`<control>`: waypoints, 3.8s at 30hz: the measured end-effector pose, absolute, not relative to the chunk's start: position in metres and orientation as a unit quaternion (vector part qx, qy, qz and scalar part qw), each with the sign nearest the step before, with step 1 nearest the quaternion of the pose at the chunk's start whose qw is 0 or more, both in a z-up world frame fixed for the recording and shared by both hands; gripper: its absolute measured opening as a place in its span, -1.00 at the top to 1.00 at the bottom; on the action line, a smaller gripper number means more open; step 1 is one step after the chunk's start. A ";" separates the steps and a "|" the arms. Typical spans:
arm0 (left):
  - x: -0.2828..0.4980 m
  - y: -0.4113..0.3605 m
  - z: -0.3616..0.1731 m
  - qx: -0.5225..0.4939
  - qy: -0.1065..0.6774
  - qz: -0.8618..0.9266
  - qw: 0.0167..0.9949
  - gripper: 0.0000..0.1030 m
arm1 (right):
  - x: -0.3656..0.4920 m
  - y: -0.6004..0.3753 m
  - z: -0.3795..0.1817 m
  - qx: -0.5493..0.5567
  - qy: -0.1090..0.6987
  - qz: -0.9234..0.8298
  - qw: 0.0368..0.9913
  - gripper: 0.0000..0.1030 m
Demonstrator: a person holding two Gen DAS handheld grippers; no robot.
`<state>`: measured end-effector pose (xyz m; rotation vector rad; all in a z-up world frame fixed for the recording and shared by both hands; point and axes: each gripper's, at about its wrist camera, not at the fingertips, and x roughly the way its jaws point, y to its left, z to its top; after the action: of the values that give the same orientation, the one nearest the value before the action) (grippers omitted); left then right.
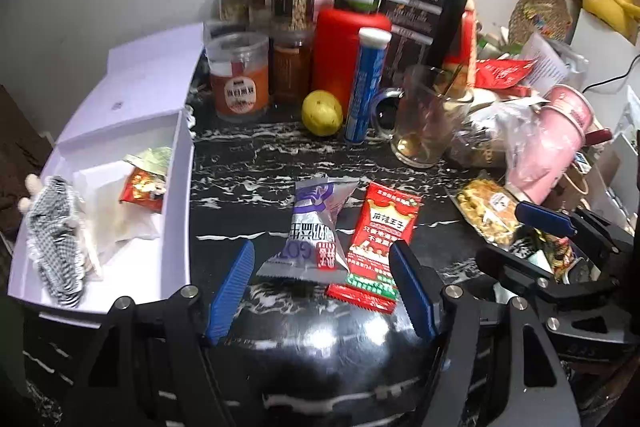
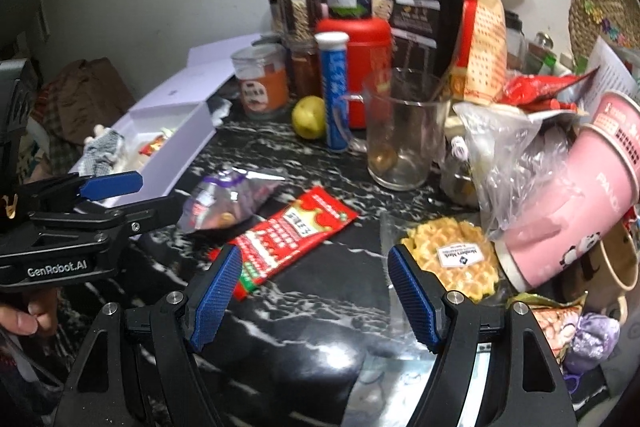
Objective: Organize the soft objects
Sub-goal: 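Move both tools back over the purple-silver and red snack packets, then grasp the purple-silver packet with left tool while right tool grasps red packet, then lift the purple-silver packet with left tool while right tool lifts the red packet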
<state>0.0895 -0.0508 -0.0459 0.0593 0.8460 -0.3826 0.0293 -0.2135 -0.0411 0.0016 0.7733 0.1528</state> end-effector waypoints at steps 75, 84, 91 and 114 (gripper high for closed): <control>0.043 -0.021 -0.094 -0.037 0.480 -0.190 0.856 0.27 | 0.049 -0.169 -0.100 -0.049 0.460 0.154 0.873 0.08; 0.008 -0.022 -0.098 -0.041 0.496 -0.211 0.841 0.27 | -0.018 -0.158 -0.103 -0.107 0.468 0.179 0.859 0.07; 0.008 -0.019 -0.100 -0.066 0.492 -0.207 0.843 0.27 | -0.028 -0.167 -0.102 -0.057 0.461 0.169 0.869 0.03; 0.015 -0.004 -0.101 -0.048 0.489 -0.172 0.854 0.11 | 0.022 -0.155 -0.109 -0.041 0.467 0.083 0.880 -0.36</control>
<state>0.0154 -0.0041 -0.1008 -0.1007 1.0298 -0.3622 0.0223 -0.1551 -0.1086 -0.0852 0.9724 0.1734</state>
